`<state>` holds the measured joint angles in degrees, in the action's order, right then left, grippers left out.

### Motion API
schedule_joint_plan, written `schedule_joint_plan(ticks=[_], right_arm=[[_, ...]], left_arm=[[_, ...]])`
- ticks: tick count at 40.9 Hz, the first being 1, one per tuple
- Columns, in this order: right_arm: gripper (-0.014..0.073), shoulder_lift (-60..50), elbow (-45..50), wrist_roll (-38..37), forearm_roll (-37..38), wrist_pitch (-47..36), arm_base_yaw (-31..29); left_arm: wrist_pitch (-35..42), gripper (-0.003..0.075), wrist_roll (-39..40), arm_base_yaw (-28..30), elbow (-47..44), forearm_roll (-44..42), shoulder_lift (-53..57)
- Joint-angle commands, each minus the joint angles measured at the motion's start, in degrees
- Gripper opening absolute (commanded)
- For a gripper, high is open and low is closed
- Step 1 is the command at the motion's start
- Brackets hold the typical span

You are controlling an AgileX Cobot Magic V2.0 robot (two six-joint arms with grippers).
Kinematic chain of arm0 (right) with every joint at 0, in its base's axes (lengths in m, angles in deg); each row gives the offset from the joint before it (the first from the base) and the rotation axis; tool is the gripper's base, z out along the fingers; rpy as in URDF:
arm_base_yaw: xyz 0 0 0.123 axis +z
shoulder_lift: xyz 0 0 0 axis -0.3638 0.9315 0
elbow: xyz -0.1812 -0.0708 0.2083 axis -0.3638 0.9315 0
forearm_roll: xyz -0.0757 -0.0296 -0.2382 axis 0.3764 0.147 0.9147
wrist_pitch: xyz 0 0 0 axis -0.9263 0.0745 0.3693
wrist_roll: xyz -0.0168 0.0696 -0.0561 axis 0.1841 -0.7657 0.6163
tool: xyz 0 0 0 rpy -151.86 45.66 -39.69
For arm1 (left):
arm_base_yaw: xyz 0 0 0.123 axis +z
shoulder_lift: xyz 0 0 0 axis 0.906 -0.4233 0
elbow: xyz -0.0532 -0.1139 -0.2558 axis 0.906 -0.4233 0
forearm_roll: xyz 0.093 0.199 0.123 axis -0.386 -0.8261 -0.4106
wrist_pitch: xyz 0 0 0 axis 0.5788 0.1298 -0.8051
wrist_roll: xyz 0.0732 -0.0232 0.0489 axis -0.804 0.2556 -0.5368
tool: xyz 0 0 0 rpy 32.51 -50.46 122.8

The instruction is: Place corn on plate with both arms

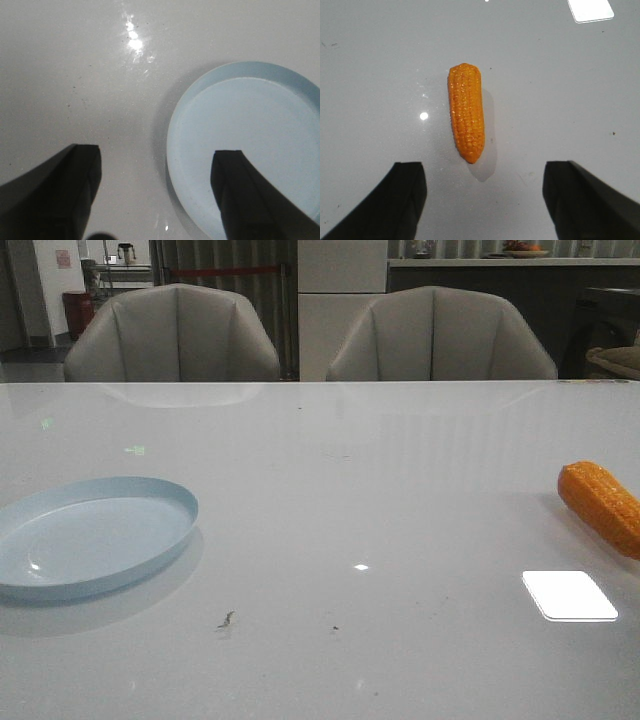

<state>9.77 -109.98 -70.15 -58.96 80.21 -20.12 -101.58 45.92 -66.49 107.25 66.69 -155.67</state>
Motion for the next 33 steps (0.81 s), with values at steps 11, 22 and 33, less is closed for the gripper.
schedule_joint_plan(ticks=[11,22,33], right_arm=[[0.0594,-0.16,-2.09,0.15,0.01,-3.54,-0.29],[0.0594,-0.16,-2.09,0.15,0.01,-3.54,-0.29],[0.0594,-0.16,-2.09,0.15,0.01,-3.54,-0.29]], left_arm=[[-3.10,0.0523,-0.55,-0.08,10.75,0.78,-16.44],[-2.62,0.0523,-0.55,-0.08,11.98,2.09,-21.45],[-2.71,0.0361,-0.55,-0.08,11.98,2.09,-22.88]])
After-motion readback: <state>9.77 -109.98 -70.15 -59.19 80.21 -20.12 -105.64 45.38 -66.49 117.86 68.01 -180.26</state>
